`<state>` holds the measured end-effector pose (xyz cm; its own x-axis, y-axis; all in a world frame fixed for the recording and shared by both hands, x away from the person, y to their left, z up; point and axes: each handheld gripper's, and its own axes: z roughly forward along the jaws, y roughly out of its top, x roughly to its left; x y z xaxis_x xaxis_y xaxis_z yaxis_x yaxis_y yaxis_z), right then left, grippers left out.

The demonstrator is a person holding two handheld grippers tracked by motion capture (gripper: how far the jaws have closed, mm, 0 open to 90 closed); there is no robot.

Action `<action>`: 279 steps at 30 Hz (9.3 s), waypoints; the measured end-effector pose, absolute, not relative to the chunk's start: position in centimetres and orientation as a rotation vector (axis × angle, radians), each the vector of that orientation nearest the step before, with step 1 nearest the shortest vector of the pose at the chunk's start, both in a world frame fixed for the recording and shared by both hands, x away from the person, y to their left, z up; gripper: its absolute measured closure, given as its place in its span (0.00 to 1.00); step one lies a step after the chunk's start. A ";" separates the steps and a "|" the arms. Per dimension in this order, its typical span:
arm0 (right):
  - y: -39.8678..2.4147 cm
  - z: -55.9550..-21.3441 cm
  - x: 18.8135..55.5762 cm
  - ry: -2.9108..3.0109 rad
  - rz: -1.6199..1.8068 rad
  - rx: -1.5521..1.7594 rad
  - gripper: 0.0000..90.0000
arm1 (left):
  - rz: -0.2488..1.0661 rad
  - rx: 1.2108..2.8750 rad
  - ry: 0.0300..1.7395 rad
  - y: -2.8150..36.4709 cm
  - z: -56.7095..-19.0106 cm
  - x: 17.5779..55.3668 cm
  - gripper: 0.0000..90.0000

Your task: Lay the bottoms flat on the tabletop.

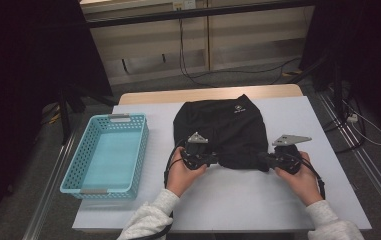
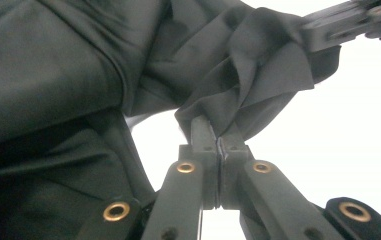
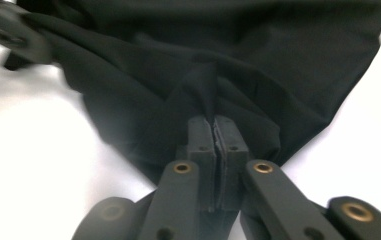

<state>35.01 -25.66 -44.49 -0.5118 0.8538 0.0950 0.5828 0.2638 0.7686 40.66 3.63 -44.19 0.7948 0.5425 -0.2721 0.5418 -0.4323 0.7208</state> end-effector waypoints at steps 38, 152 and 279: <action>-22.5 -44.8 33.9 2.236 1.028 1.179 0.50 | -0.010 2.113 0.818 3.7 -44.2 40.5 0.99; -28.7 -43.7 31.9 2.060 1.059 1.492 0.63 | 0.102 2.104 0.772 7.1 -44.2 37.6 0.26; -21.8 -44.6 29.4 2.359 1.133 1.164 0.51 | 0.124 2.099 0.811 8.1 -44.5 38.7 0.31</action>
